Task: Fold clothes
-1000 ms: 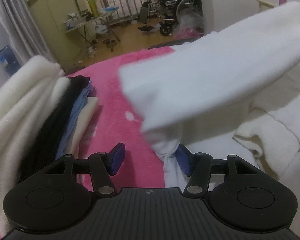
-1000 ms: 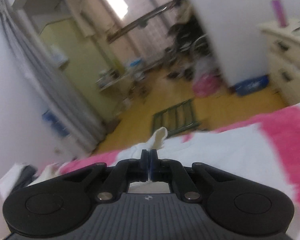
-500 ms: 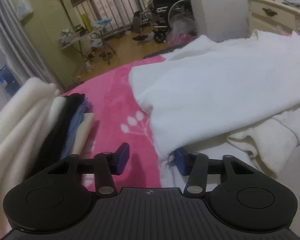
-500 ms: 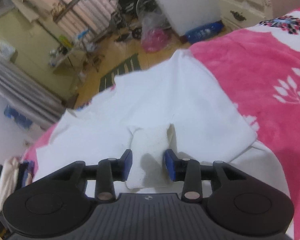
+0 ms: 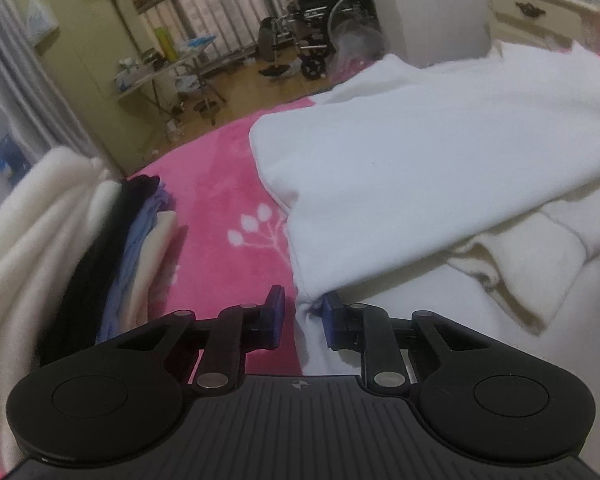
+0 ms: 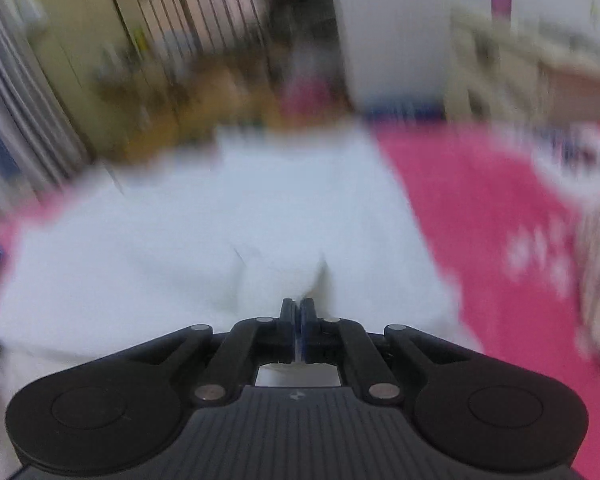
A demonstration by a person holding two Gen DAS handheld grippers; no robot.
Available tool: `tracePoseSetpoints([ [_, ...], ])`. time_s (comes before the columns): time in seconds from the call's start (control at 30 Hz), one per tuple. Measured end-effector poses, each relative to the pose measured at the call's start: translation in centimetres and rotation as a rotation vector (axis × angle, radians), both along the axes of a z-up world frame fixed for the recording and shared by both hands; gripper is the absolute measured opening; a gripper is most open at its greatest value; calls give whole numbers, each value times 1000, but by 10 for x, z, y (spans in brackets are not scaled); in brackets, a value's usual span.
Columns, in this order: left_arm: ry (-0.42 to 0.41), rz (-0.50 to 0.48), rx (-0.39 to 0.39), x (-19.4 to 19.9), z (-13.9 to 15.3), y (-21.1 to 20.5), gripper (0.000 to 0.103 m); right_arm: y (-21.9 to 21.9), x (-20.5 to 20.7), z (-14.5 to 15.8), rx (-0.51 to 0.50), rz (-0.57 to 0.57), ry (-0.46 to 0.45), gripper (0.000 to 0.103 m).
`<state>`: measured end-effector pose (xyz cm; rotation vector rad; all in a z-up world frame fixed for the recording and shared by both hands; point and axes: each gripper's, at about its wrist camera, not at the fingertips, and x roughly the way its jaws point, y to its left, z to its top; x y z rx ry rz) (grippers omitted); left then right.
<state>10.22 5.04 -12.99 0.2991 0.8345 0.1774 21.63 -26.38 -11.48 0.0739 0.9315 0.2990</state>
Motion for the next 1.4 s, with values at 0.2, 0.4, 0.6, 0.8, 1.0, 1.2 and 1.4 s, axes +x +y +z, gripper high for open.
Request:
tracePoseSetpoints([
  [0.2,32,24,-91,-20,19,21,30,-13,-12,23,-73,-27,-34,10],
  [0.4,-75,118,-403,-34,50,63,41,68,-5,88,-82,343,-136,15],
  [0.6,-2,224,-593,3,22,86,42,239,32,94,12,712,-10,30],
  [0.8,15,247,-669,4,3,91,40,361,48,43,17,801,105,30],
  [1.0,18,165,-548,2,1,72,40,407,57,-3,-4,742,99,23],
  [1.2,6,110,-492,-4,-1,63,40,385,75,3,61,624,27,25],
  [1.4,-15,139,-580,-10,1,80,41,350,78,28,91,584,-14,24],
])
